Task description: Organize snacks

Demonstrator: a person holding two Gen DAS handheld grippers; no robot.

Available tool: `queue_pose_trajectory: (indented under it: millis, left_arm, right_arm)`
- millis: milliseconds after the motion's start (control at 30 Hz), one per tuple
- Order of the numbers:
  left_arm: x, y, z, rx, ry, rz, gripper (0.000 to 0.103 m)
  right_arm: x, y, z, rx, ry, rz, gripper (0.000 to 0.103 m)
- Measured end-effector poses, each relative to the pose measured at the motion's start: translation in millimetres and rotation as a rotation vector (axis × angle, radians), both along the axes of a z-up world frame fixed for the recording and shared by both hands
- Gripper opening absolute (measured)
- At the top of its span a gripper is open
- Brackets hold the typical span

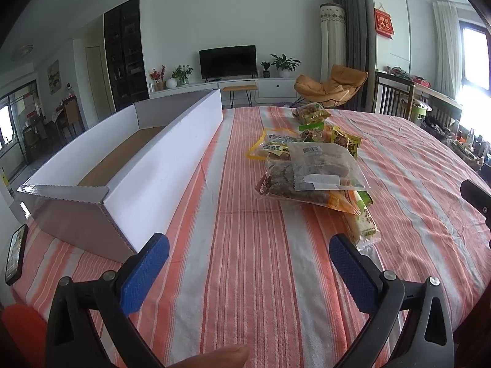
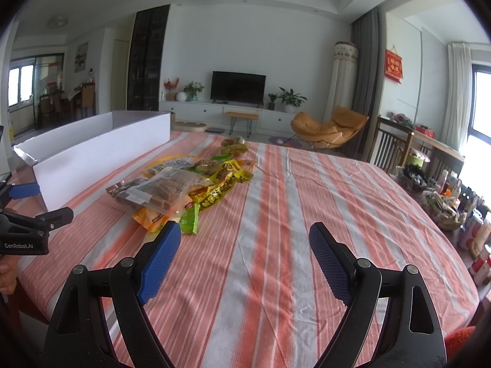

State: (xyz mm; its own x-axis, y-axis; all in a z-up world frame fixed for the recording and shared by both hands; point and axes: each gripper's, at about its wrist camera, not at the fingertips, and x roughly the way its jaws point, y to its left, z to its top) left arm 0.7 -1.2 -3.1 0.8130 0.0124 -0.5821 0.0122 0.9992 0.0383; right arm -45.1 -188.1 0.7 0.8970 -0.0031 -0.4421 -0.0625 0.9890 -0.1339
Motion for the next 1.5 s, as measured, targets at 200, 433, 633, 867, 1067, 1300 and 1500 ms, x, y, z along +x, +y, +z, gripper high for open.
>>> queue_pose_trajectory:
  millis: [200,433,633,867,1067,1300,1500]
  left_arm:
    - [-2,5,4,0.001,-0.007,0.011,0.103]
    - [-3,17,5,-0.013,-0.002,0.040,0.103]
    - [0,14,-1,-0.001,0.020,0.038,0.103]
    - [0,14,-4,0.001,0.021,0.023,0.103]
    - [0,18,-4,-0.010,0.023,0.028,0.103]
    - [-3,18,0,-0.010,0.016,0.023,0.103]
    - [-15,19,9,0.006,0.007,0.012,0.103]
  right_arm:
    - [0,-1,0,-0.001,0.001,-0.001,0.088]
    - [0,-2,4,-0.020,-0.012,-0.003,0.088]
    - [1,-2,1,-0.008,0.002,0.002,0.088]
    - [5,1,-6,-0.014,0.043,0.010,0.088]
    - [7,8,-13,-0.038,0.071,0.030,0.088]
    - [8,14,-15,-0.052,0.088,0.049,0.088]
    - [14,14,-6,-0.048,0.088,0.063,0.088]
